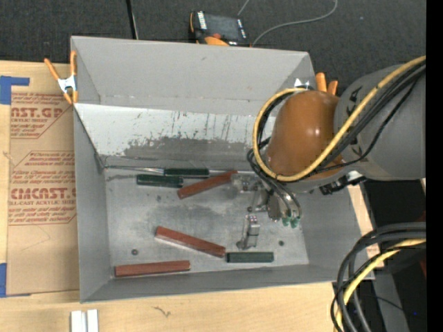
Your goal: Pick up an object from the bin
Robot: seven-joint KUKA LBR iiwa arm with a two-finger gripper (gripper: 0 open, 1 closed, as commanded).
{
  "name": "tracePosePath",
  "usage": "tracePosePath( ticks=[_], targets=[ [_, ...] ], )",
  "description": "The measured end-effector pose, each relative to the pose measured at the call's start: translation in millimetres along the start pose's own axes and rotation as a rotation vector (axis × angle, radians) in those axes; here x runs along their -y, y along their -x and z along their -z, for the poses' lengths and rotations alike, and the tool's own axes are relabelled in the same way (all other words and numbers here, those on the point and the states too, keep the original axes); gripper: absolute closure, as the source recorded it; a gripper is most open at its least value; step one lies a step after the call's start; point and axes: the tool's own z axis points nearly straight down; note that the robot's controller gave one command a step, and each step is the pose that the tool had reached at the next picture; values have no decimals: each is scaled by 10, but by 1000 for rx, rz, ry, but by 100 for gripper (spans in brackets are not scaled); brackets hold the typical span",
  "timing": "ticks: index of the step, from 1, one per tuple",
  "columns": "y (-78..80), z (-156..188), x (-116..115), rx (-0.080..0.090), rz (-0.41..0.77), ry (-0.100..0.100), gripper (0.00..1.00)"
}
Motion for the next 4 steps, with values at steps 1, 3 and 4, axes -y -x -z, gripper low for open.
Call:
tracePosePath(
  ticks=[1, 3, 4],
  targets=[
    [0, 0, 0, 0, 0, 0, 100],
    [-288, -656, -767, -8, 41, 2, 0],
    [-148, -847, -835, -2, -162, -1, 0]
  ],
)
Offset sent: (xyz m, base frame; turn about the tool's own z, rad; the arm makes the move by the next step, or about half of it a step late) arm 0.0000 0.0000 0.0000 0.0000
